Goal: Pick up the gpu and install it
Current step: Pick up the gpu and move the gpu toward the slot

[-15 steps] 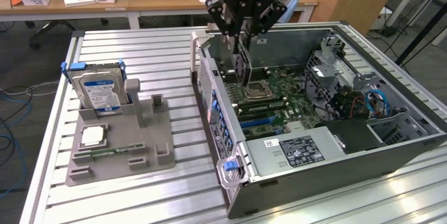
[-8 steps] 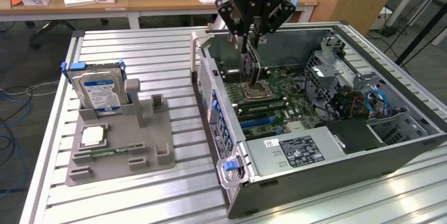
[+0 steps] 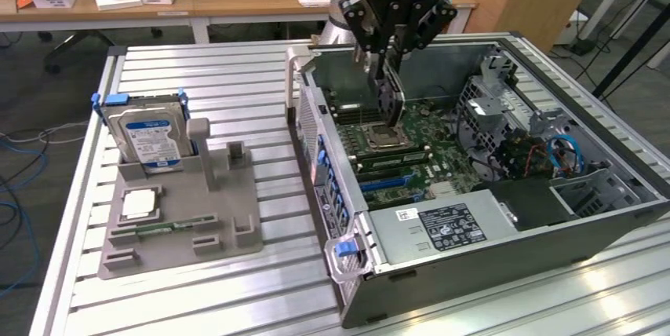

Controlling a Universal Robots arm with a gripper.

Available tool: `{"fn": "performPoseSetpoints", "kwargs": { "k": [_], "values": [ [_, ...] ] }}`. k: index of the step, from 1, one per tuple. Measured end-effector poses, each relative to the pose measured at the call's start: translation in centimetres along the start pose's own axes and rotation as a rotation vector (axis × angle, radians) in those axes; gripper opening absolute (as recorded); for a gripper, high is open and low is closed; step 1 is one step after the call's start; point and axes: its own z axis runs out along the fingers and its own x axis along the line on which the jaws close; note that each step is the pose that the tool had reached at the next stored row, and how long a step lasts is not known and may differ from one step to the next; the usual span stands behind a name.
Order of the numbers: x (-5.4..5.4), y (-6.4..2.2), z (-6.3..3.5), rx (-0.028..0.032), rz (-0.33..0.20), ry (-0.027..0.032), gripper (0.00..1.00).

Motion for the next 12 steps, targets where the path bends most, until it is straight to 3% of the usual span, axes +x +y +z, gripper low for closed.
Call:
{"fn": "performPoseSetpoints", "kwargs": {
  "k": [12],
  "values": [
    [-2.7,0.17,0.07,-0.0001,0.000,0.0000,0.26]
  ]
}}
